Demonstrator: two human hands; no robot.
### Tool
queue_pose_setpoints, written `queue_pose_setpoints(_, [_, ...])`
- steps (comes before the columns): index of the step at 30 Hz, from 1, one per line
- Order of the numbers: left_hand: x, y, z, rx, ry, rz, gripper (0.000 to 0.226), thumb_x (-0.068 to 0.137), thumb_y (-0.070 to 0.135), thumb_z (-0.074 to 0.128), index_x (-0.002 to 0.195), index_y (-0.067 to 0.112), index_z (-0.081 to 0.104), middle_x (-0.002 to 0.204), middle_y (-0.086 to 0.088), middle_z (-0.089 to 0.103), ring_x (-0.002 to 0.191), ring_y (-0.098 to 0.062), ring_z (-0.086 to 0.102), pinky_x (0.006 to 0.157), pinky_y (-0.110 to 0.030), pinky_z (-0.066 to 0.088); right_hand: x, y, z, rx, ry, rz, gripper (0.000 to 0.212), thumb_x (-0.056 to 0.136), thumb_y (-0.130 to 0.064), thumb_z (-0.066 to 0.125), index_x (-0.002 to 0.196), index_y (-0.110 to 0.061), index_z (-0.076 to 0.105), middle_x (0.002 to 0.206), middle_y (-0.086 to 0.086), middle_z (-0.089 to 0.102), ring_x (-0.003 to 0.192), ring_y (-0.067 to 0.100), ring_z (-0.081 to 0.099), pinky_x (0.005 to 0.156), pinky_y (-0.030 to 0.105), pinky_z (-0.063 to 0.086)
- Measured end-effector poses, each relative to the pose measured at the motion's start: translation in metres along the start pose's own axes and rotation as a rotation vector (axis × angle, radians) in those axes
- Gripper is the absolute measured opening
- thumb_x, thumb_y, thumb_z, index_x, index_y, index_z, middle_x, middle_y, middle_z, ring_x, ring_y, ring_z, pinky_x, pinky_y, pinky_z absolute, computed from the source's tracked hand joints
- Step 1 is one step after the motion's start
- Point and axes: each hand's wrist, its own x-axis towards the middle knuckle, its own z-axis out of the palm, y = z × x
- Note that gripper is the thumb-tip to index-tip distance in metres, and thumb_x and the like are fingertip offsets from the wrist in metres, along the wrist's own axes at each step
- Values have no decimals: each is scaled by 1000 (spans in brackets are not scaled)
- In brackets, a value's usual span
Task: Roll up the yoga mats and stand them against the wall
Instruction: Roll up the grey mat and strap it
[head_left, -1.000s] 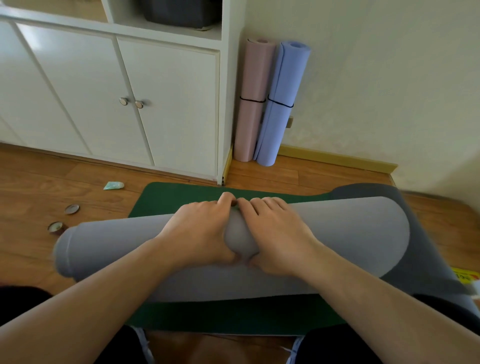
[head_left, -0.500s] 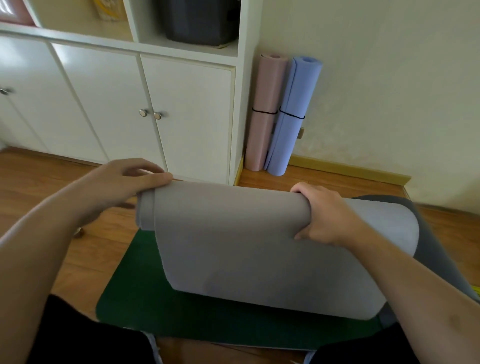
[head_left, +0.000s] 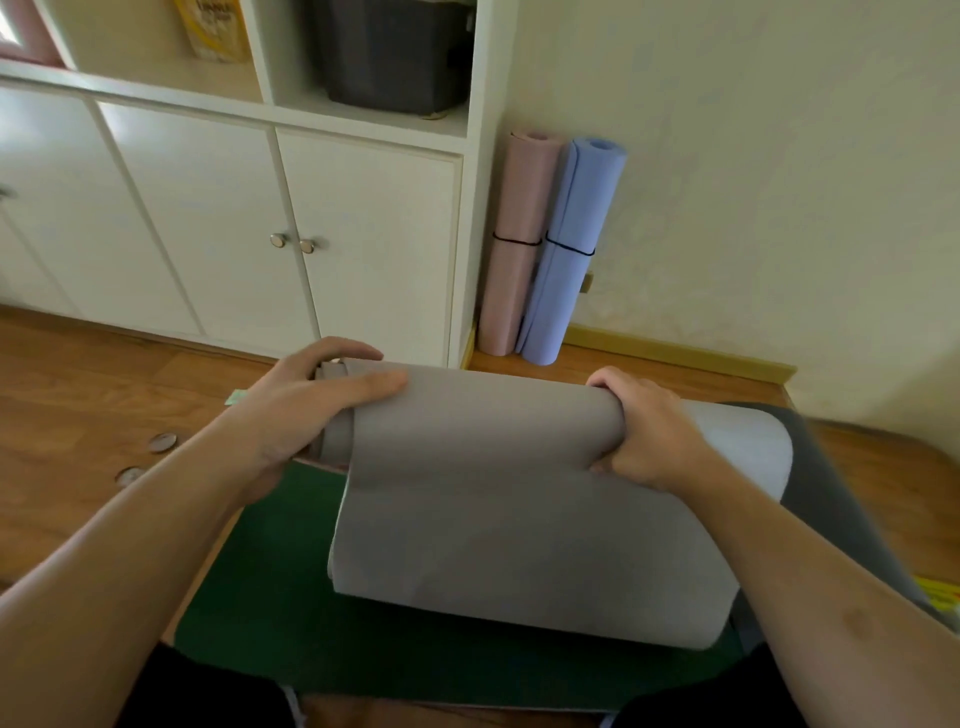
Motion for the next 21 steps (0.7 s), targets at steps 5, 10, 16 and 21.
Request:
queue_pose_setpoints(5, [-2, 0, 22, 2, 137, 91, 40, 72, 44, 91, 105, 32, 72, 110, 0, 70, 100, -27, 69, 81, -52, 63, 4, -2, 12, -40, -89, 107, 84, 49, -32, 94, 117, -38, 45, 115, -16, 54, 111, 21, 48, 92, 38, 35])
queue_pose_setpoints(10, [7, 0, 42, 73, 223, 138, 40, 74, 42, 91, 105, 32, 68, 103, 8, 69, 97, -17, 65, 86, -45, 60, 1, -64, 4, -145, -193, 159, 103, 76, -31, 84, 157, -18, 21, 149, 7, 30, 143, 35, 29, 117, 42, 33])
queue_pose_setpoints(16, [11, -5, 61, 198, 262, 174, 39, 71, 43, 89, 101, 33, 66, 93, 9, 70, 87, -12, 67, 70, -33, 57, -33, -180, 0, 47, -33, 71, 90, 79, -78, 68, 142, -29, 25, 119, -1, 54, 109, 21, 52, 83, 45, 57])
queue_pose_setpoints(21, [9, -11, 67, 314, 254, 162, 38, 74, 53, 85, 100, 37, 63, 92, 13, 69, 85, -9, 66, 74, -39, 62, -31, -194, 8, -37, -112, 129, 91, 85, -65, 67, 149, -20, 21, 103, -3, 63, 95, 22, 62, 65, 37, 46])
